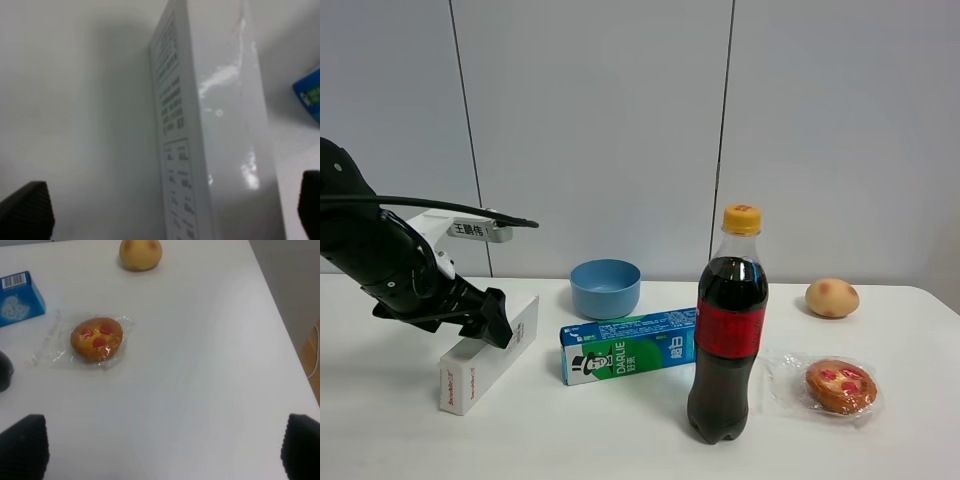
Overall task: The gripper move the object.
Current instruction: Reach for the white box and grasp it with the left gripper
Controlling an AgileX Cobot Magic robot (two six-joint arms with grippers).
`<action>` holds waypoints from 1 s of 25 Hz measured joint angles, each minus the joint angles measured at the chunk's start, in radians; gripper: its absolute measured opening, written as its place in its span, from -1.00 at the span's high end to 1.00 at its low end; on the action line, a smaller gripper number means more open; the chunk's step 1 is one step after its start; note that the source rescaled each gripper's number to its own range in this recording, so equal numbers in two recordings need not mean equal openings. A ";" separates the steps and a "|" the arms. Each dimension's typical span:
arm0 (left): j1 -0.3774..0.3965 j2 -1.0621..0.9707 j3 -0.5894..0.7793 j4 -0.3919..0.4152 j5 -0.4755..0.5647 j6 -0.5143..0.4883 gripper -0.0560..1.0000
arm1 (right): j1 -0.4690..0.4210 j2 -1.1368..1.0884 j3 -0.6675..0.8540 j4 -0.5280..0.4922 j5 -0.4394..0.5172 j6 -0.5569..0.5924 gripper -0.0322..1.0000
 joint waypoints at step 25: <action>-0.062 0.122 -0.001 0.016 -0.152 0.000 -1.00 | 0.000 0.000 0.000 0.000 0.000 0.000 -1.00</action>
